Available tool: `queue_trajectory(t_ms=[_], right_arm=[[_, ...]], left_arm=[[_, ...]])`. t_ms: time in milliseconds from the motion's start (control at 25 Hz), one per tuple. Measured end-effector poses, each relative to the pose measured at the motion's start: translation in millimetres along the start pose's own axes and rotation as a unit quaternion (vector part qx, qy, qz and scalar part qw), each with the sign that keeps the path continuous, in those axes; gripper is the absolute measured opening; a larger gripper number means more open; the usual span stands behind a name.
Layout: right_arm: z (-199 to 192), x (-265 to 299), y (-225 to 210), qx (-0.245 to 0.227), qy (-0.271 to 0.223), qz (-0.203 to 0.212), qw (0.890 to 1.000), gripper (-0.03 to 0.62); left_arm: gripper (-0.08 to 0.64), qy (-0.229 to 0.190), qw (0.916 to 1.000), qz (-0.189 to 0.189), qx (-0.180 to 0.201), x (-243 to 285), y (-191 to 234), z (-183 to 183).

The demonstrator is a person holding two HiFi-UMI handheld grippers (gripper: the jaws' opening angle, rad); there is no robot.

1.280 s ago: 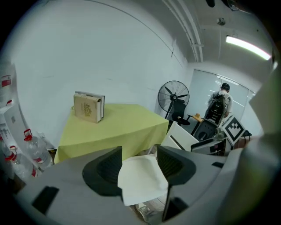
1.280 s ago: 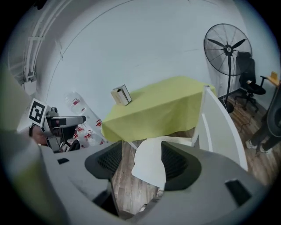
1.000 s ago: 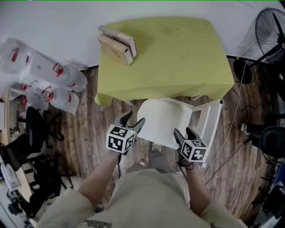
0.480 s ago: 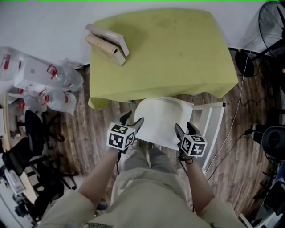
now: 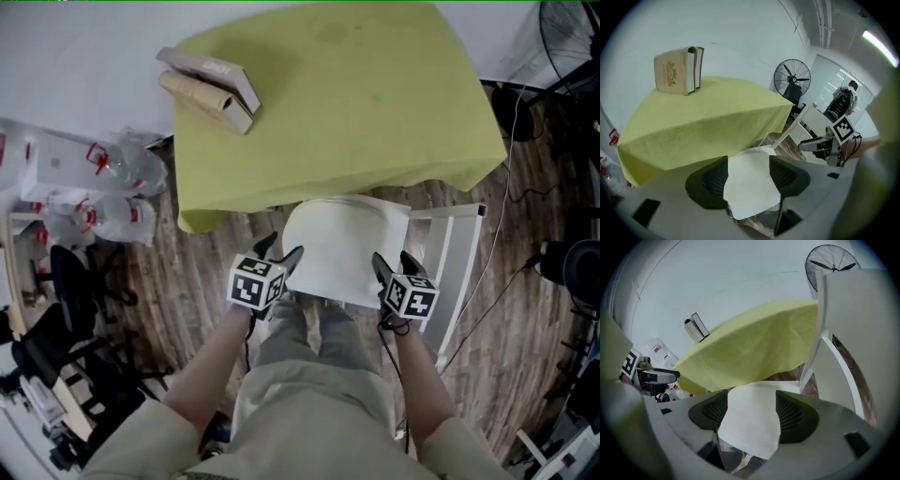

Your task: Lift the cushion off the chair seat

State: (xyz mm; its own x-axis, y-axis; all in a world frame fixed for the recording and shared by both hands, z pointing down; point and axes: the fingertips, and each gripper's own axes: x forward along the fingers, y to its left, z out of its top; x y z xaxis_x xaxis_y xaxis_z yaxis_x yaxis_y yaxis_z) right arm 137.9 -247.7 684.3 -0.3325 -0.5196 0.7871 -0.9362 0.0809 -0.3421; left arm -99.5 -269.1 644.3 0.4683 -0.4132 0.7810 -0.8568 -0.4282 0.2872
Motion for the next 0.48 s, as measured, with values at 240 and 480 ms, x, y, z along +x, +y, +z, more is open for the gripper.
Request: queue_trajectory(t_ms=[240, 480], right_arm=[[-15, 27, -12, -0.003, 0.001, -0.019, 1.0, 0.328], [-41, 57, -25, 0.011, 0.012, -0.033, 0.999, 0.33]], left_arm=[[0.27, 0.007, 0.9999, -0.007, -0.009, 34, 19, -16], [0.276, 0.04, 0.9991, -0.016, -0.002, 72, 36, -45]])
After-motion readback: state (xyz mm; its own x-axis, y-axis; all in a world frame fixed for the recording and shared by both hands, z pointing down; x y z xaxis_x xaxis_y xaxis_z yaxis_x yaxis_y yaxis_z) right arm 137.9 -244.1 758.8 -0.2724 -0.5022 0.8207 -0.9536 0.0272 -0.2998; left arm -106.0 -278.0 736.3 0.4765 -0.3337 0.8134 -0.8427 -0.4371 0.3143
